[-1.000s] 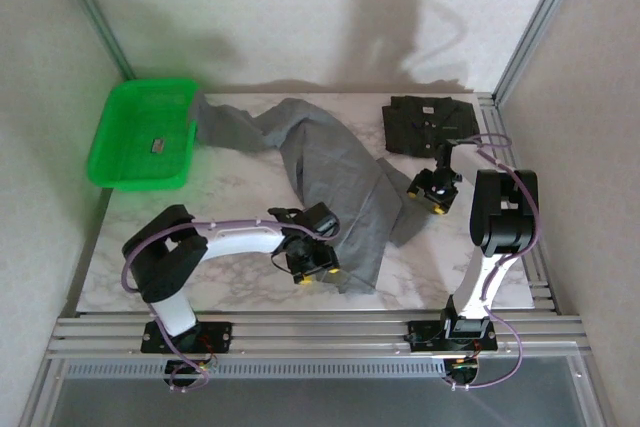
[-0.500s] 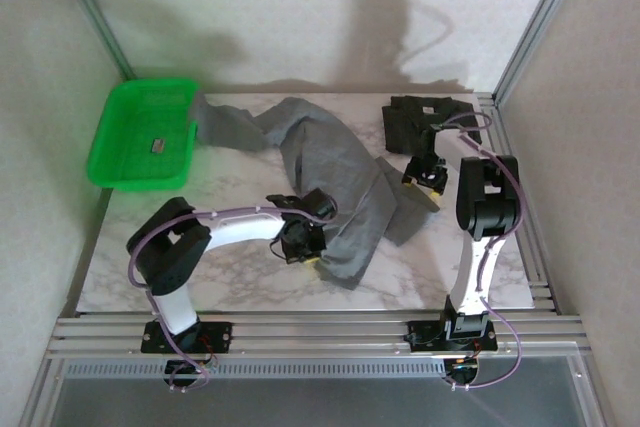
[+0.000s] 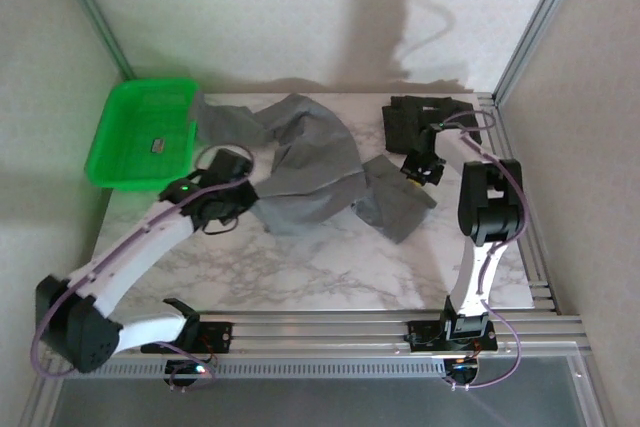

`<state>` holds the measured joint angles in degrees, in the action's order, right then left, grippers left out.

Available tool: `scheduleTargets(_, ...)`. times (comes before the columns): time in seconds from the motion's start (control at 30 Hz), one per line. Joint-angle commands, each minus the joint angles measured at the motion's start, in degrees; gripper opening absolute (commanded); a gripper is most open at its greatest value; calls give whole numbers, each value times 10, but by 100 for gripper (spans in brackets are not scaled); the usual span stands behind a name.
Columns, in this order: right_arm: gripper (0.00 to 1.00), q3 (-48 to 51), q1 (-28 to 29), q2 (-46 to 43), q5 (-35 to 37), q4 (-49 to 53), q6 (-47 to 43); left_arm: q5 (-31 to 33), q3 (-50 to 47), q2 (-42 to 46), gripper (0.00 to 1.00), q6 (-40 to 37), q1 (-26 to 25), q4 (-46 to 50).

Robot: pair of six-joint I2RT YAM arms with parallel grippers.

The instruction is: Fold and stack the long sleeve shirts

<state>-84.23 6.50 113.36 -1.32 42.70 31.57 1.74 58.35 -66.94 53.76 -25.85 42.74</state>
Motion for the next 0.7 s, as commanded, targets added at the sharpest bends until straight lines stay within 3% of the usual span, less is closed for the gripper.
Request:
scheduleTargets(0.0,0,-66,-23,-89,-15,0,23,38,7,42,0,-55,51,56)
scheduleTargets(0.2,0,-113,-72,-189,-10,36,43,92,66,55,0,-107,100,117)
scheduleTargets(0.4,0,-48,-134,-327,21,50,80,150,26,96,0,-95,109,165)
scheduleTargets(0.57,0,-84,-166,-371,25,120,59,105,-28,160,1,-59,110,136)
scheduleTargets(0.67,0,-37,-166,-411,27,179,68,59,-92,209,6,-12,106,120)
